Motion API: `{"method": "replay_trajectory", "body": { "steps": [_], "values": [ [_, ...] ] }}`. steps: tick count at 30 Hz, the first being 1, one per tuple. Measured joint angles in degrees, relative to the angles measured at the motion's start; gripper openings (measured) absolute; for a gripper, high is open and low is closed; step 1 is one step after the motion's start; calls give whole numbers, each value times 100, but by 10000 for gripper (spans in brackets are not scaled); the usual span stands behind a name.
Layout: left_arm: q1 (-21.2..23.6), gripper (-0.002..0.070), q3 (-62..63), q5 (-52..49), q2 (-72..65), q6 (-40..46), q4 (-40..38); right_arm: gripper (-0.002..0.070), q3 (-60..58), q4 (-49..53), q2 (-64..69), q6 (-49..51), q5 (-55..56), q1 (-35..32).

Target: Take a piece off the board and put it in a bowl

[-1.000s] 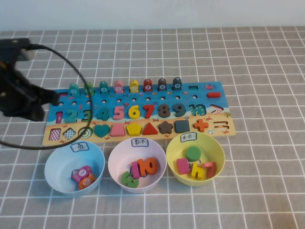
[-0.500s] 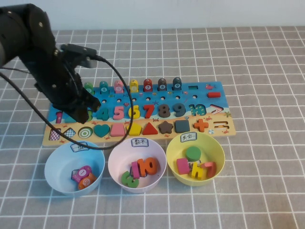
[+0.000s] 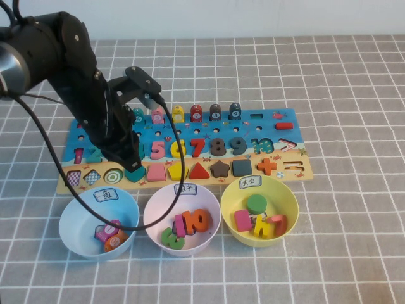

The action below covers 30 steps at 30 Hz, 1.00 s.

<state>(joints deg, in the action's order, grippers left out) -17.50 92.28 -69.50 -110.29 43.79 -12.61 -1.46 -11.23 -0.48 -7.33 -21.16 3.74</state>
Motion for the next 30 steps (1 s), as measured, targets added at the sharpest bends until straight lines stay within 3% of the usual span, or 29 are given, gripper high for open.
{"method": "replay_trajectory", "body": {
  "steps": [6, 9, 11, 16, 18, 30],
  "values": [
    [0, -4, 0, 0, -56, 248, -90, -18, 0, 0, 0, 0, 0, 0],
    [0, 35, 0, 0, -54, 248, -170, -18, 0, 0, 0, 0, 0, 0],
    [0, 97, 0, 0, -60, 248, -139, -18, 0, 0, 0, 0, 0, 0],
    [0, 335, 0, 0, -184, -63, 101, -18, 0, 0, 0, 0, 0, 0],
    [0, 377, 0, 20, -278, -202, 264, -18, 0, 0, 0, 0, 0, 0],
    [0, 407, 0, 438, -520, 270, 558, -18, 0, 0, 0, 0, 0, 0]
  ]
}}
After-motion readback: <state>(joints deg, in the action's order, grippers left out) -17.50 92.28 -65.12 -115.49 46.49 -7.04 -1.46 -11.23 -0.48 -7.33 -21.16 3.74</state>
